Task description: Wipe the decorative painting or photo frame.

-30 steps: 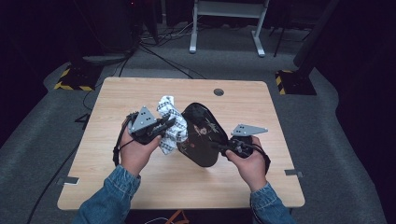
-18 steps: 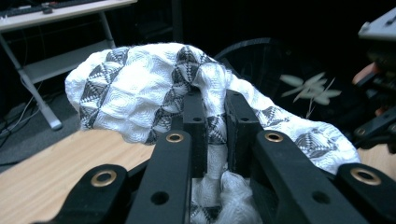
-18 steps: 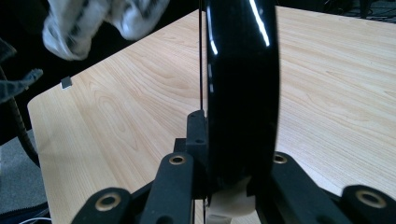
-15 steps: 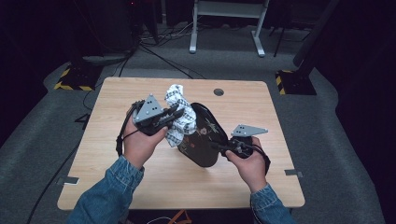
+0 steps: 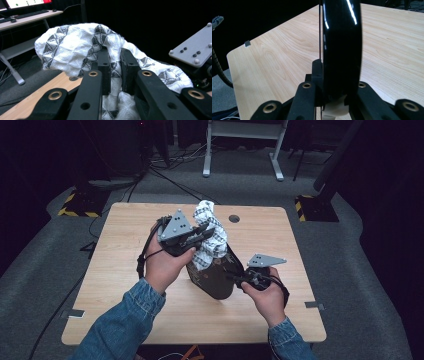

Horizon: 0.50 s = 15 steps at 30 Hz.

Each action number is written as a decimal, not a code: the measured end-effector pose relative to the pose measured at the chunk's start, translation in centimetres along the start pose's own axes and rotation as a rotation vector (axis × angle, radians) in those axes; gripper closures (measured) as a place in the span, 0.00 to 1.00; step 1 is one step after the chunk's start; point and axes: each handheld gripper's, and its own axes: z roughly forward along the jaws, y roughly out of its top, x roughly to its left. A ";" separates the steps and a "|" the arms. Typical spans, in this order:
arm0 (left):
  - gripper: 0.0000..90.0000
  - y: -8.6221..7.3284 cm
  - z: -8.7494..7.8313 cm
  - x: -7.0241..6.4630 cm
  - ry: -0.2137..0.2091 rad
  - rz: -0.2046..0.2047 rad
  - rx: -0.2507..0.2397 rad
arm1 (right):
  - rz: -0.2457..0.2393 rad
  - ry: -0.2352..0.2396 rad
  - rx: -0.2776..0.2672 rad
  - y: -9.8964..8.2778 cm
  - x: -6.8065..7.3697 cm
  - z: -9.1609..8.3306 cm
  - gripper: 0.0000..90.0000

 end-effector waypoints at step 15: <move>0.90 -0.2 3.3 -0.3 0.021 0.049 0.077 | -0.011 -0.001 -0.006 -0.1 0.1 0.0 0.90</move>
